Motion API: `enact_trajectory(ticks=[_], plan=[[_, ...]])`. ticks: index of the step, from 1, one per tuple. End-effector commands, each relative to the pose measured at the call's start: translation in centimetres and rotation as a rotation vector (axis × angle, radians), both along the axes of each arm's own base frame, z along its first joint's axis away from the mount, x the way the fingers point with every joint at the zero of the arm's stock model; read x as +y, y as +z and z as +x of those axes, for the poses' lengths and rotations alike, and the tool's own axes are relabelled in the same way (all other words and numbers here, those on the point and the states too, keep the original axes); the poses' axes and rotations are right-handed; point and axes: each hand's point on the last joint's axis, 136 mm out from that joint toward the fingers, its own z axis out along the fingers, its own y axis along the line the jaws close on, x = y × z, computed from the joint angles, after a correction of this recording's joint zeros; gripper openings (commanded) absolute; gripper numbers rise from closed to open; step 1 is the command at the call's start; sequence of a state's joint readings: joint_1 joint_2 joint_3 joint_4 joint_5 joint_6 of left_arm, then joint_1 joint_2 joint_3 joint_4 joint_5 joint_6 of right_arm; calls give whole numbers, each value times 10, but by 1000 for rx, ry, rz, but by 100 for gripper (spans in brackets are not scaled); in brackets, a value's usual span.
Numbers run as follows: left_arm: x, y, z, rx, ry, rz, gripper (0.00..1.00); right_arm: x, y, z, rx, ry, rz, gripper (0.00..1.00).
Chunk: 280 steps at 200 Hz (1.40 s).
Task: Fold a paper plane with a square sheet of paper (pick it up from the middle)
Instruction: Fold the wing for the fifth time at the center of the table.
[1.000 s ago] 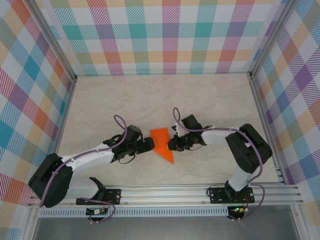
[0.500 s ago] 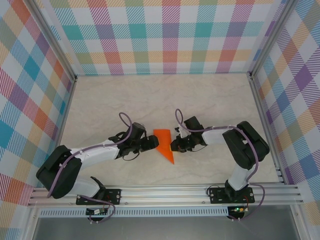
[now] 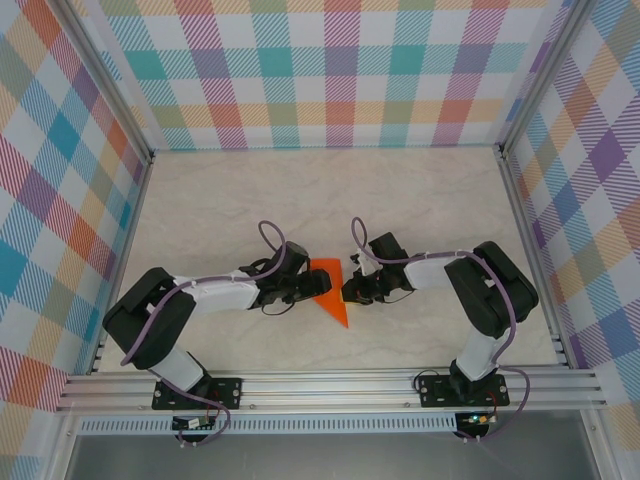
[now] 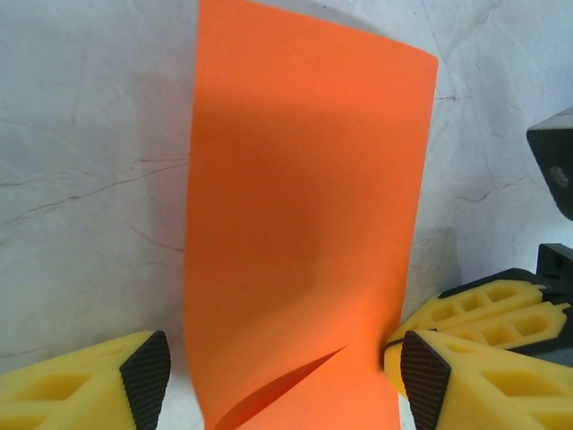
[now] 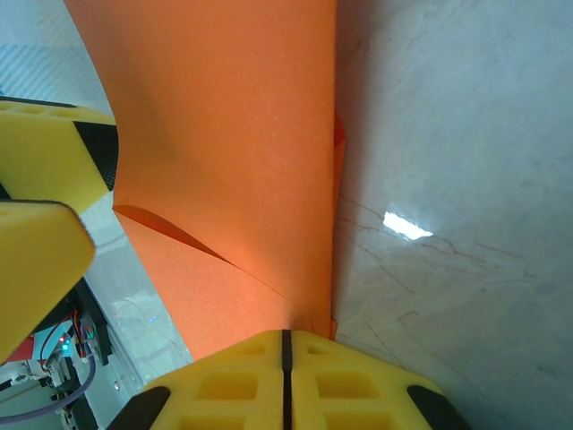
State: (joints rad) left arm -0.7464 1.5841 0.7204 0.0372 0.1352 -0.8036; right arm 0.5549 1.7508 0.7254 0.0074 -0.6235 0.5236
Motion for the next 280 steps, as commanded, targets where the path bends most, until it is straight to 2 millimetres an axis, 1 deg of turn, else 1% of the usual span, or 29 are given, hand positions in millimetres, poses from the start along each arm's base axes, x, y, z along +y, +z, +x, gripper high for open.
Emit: enact_trajectory(ticks=[1, 26, 44, 71, 84, 89, 100, 126, 143, 177, 191, 210, 230, 245, 265, 280], plan=[[-16, 8, 5, -13, -4, -49, 68, -11, -17, -5, 27, -19, -57, 11], [-19, 7, 5, -10, 0, -63, 64, -10, -12, -5, 16, -17, -39, 14], [-19, 7, 5, -13, 4, -64, 56, -8, -5, -2, 2, -16, -22, 16], [-19, 7, 8, -17, 15, -60, 42, -5, 5, 2, -23, -20, -7, 17], [-19, 6, 9, -15, 14, -54, 32, -3, 12, 5, -34, -24, 5, 17], [-19, 5, 8, -12, 16, -52, 27, -2, 14, 6, -37, -25, 10, 17], [-18, 3, 8, -7, 18, -44, 23, 0, 18, 10, -44, -30, 21, 17], [-16, -1, 6, 2, 20, -24, 21, 6, 27, 19, -55, -44, 42, 20], [-16, 0, 5, 0, 19, -22, 21, 8, 27, 25, -62, -56, 32, 20], [-17, 1, 5, -2, 9, -12, 21, 6, 12, 37, -62, -76, -31, 19], [-17, 2, 5, -8, 6, -6, 22, 4, 3, 36, -45, -78, -53, 19], [-15, 3, 5, -15, 5, 5, 28, 4, -7, 33, -17, -78, -57, 17], [-16, 6, 6, -34, -18, 11, 36, -1, -19, 29, 0, -76, -90, 16], [-16, 9, 7, -50, -38, 18, 40, -2, -22, 28, -1, -67, -94, 15], [-18, 11, 8, -66, -54, 3, 40, -3, -24, 27, -1, -63, -106, 15], [-21, 10, 9, -65, -58, -8, 34, -3, -23, 28, -1, -61, -102, 15]])
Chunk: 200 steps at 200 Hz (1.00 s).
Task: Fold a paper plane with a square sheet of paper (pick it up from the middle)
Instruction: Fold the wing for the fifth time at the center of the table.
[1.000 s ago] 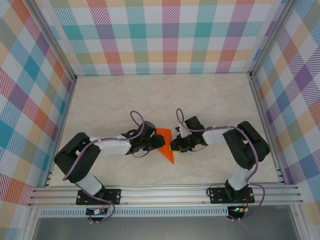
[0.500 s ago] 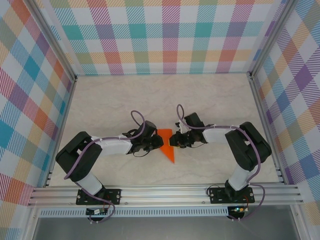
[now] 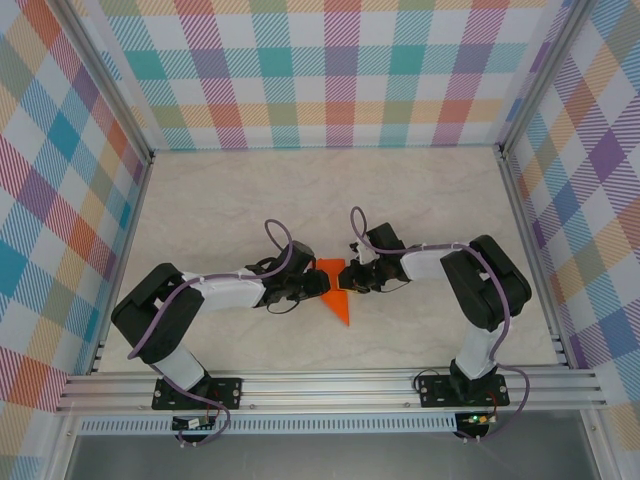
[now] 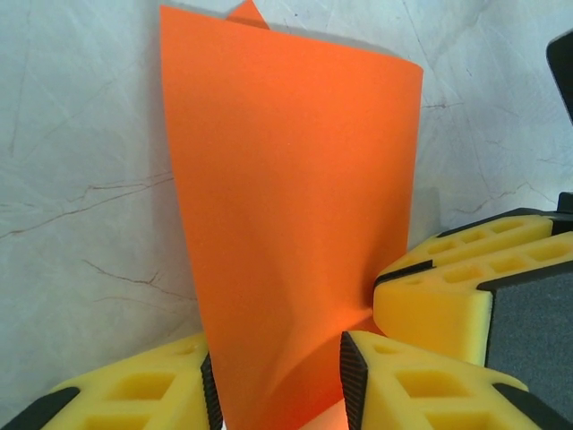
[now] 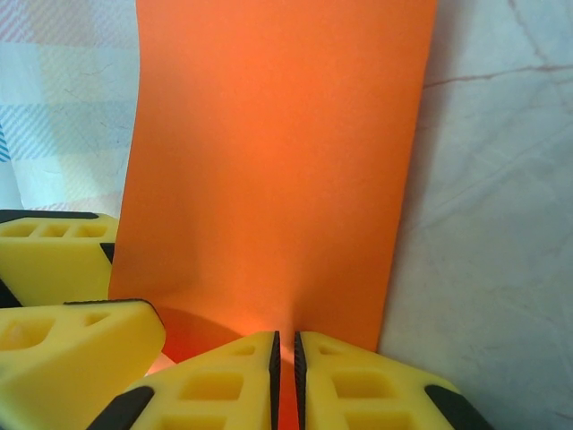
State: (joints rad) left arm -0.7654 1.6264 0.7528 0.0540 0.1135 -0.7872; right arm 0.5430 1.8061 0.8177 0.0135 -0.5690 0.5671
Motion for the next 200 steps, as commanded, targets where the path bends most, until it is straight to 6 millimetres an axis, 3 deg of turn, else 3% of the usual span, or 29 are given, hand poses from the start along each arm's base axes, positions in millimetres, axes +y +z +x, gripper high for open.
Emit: enact_trajectory(ticks=[1, 29, 54, 96, 131, 200], plan=[[-10, 12, 4, -40, -40, -21, 34, -10, -25, -6, 31, 5, -80, 15], [-15, 11, 6, -36, -47, -25, 21, -8, -16, -3, 17, 7, -75, 16], [-12, 13, 7, -42, -29, -20, 19, -10, 1, 3, -23, 0, -77, 19], [-13, 15, 7, -34, -26, -20, 11, -32, 34, 9, -168, -47, -148, 27], [-13, 19, 8, -26, -12, -25, 4, -44, 50, -12, -294, -36, -127, 32], [-12, 26, 7, -5, -3, -11, 3, -22, 51, -56, -665, 133, -271, 41]])
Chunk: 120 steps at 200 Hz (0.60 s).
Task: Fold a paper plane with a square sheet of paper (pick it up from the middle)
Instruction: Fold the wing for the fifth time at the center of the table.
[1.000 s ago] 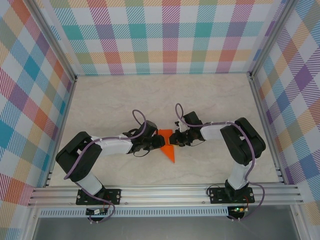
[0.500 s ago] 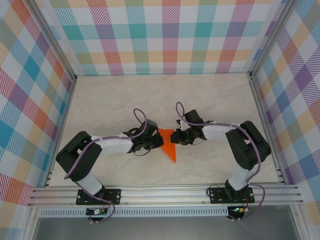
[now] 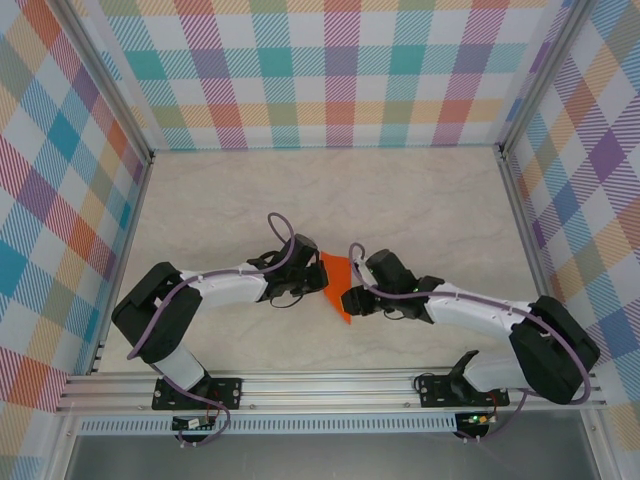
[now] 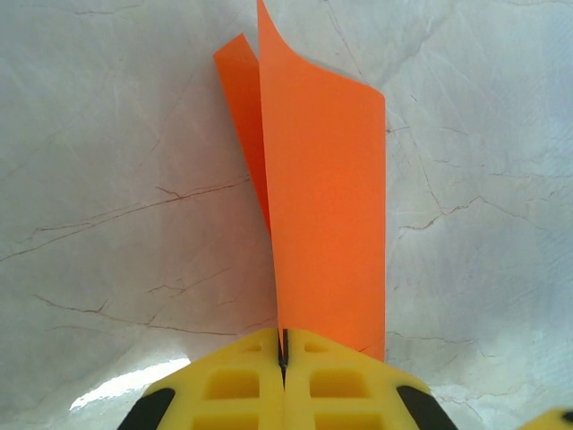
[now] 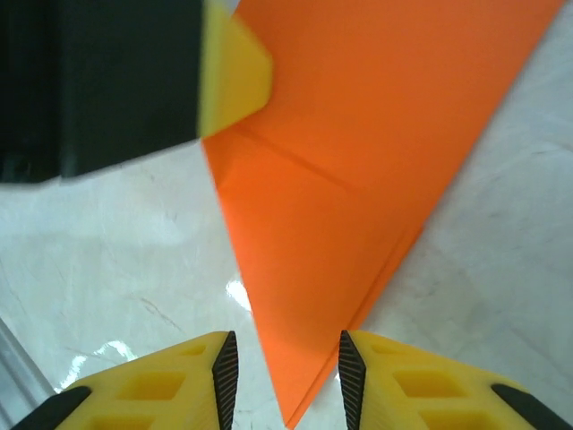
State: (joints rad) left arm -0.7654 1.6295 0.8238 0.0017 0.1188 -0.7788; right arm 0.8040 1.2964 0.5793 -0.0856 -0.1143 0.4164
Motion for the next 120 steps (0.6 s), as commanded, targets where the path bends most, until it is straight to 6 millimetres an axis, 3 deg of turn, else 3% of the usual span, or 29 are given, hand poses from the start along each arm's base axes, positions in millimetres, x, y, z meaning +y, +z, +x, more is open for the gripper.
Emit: enact_trajectory(ticks=[1, 25, 62, 91, 105, 120], plan=[[-1, 10, -2, 8, 9, -1, 3, 0, 5, 5, -205, 30, -61, 41], [-5, 11, -1, 15, 9, -10, 3, 4, 6, -1, -346, 65, -80, 43], [-8, 12, 0, 25, 11, -22, 3, 21, 6, -15, -418, 170, -73, 47], [-9, 15, 0, 28, 16, -34, 3, 34, 0, -18, -448, 233, -95, 49], [-8, 15, 0, 31, 20, -28, 3, 41, -2, -19, -475, 260, -104, 57], [-9, 15, 0, 30, 13, -31, 3, 43, -4, -14, -515, 248, -145, 58]])
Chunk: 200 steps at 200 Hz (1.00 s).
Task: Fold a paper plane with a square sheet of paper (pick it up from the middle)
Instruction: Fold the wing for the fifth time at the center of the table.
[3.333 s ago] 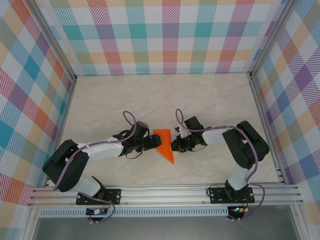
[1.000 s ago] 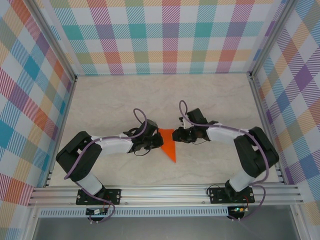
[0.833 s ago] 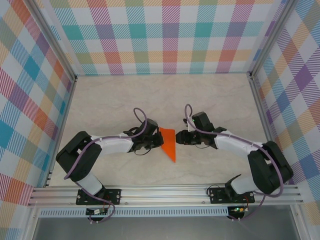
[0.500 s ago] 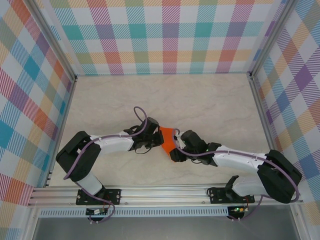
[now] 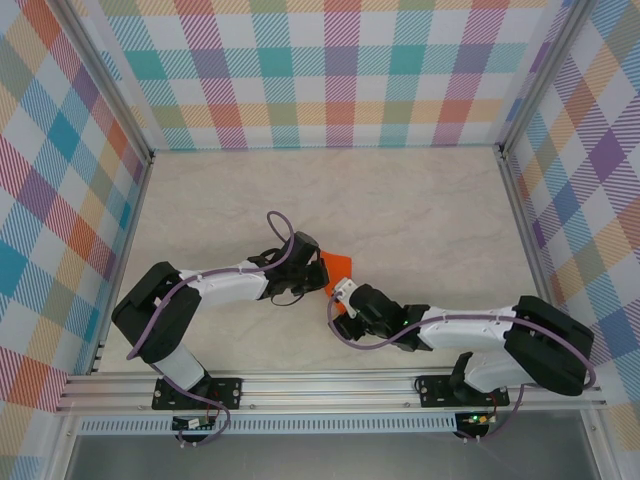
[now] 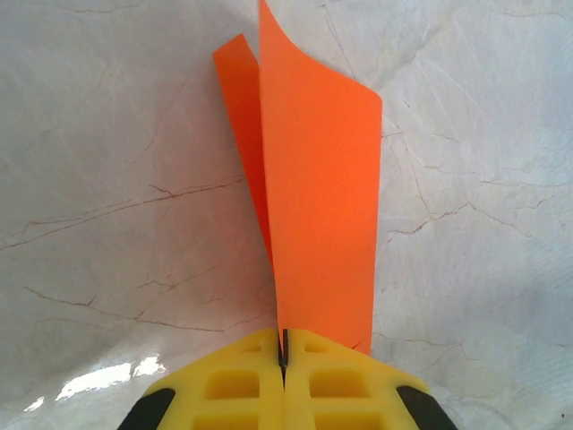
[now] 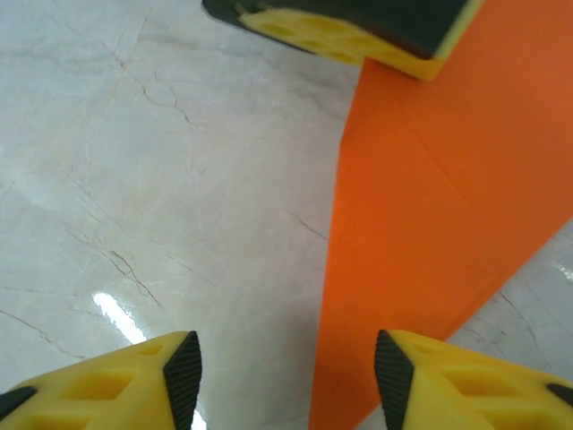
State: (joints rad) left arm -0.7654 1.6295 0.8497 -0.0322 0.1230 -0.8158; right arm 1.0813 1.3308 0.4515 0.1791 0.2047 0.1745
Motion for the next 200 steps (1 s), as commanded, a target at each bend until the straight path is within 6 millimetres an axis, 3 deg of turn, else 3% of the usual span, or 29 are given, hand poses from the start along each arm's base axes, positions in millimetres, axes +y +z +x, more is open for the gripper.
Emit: enact_trajectory(ticks=[1, 43, 137, 200], plan=[[-7, 11, -1, 4, -12, -19, 3, 17, 15, 14, -124, 14, 4, 58], [-8, 9, -1, 9, -9, -19, 3, 18, 10, 25, -201, 2, -47, 56], [-9, 9, 0, 4, -14, -20, 3, 24, 4, 39, -254, -17, -91, 43], [-10, 8, 0, 8, -10, -20, 4, 21, 6, 41, -263, -33, -90, 29]])
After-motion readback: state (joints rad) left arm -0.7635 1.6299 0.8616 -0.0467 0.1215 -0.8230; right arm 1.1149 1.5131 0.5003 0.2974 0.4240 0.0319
